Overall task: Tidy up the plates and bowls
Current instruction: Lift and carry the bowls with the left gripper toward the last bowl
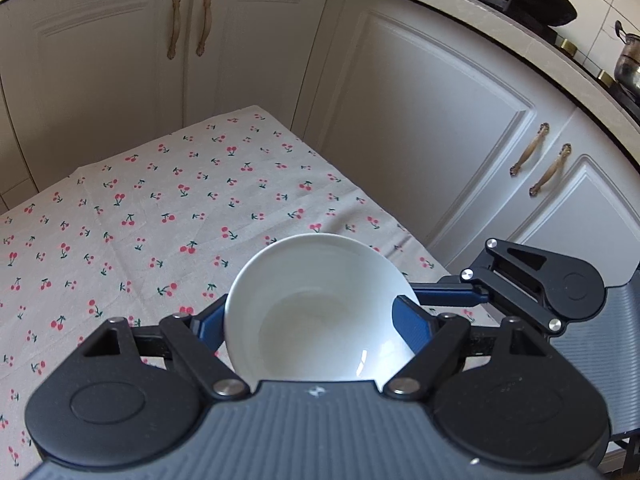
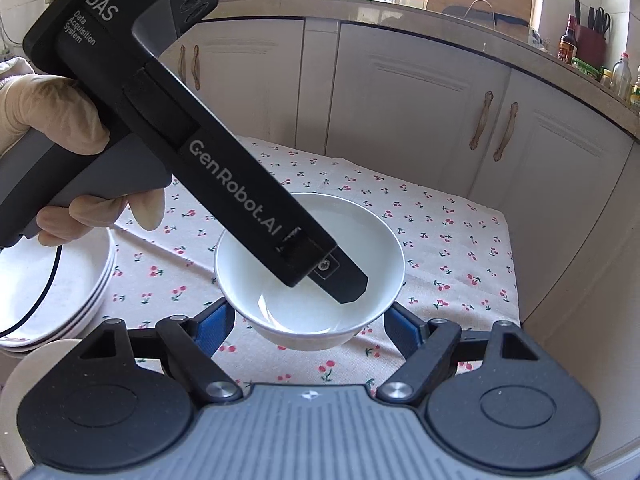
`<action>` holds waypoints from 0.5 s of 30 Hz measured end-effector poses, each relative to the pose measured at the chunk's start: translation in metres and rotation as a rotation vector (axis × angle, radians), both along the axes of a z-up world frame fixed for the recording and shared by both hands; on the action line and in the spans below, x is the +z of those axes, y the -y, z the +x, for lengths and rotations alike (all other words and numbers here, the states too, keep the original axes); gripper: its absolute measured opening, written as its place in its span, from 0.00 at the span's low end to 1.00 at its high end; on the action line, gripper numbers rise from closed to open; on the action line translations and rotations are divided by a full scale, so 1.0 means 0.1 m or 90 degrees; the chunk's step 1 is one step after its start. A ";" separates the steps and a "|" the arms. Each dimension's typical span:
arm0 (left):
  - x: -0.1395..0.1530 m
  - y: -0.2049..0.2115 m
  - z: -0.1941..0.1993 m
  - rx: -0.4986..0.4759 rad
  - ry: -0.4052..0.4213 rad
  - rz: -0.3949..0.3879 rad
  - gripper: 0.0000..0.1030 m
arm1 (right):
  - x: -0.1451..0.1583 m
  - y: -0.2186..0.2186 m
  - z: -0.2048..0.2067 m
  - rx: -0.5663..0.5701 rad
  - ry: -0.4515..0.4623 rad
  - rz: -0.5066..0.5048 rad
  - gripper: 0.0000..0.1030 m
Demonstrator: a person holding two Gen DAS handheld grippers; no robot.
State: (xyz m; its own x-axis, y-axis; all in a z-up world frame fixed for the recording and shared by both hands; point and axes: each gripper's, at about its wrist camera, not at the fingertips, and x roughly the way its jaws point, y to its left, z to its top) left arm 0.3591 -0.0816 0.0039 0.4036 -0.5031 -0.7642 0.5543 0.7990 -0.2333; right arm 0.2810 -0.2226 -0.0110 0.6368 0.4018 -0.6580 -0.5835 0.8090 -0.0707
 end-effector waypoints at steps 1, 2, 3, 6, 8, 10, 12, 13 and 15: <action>0.03 0.00 -0.05 0.001 0.002 0.000 0.81 | 0.02 -0.01 -0.05 0.000 0.001 -0.001 0.83; 0.05 0.00 -0.09 0.001 0.005 0.001 0.81 | 0.05 -0.02 -0.09 0.000 0.002 -0.002 0.83; 0.08 0.00 -0.14 0.000 0.007 0.002 0.81 | 0.08 -0.02 -0.13 0.000 0.004 -0.003 0.83; 0.13 -0.01 -0.27 0.000 0.009 0.003 0.81 | 0.14 -0.03 -0.27 0.002 0.005 -0.004 0.83; 0.16 -0.02 -0.36 0.000 0.012 0.003 0.81 | 0.17 -0.04 -0.36 0.003 0.005 -0.006 0.83; 0.19 -0.03 -0.45 -0.001 0.016 0.004 0.81 | 0.20 -0.04 -0.44 0.005 0.006 -0.006 0.83; 0.22 -0.04 -0.53 -0.001 0.018 0.003 0.81 | 0.23 -0.05 -0.52 0.004 0.005 -0.006 0.83; 0.24 -0.05 -0.57 -0.002 0.019 0.003 0.81 | 0.25 -0.05 -0.56 0.004 0.006 -0.005 0.83; 0.28 -0.06 -0.66 -0.004 0.023 0.002 0.81 | 0.28 -0.06 -0.64 0.004 0.007 -0.006 0.83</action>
State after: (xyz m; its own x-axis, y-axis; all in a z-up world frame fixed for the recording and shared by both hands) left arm 0.2935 -0.0758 0.0316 0.4276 -0.5033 -0.7509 0.5678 0.7959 -0.2101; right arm 0.2170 -0.2168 0.0167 0.6414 0.4001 -0.6546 -0.5877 0.8047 -0.0841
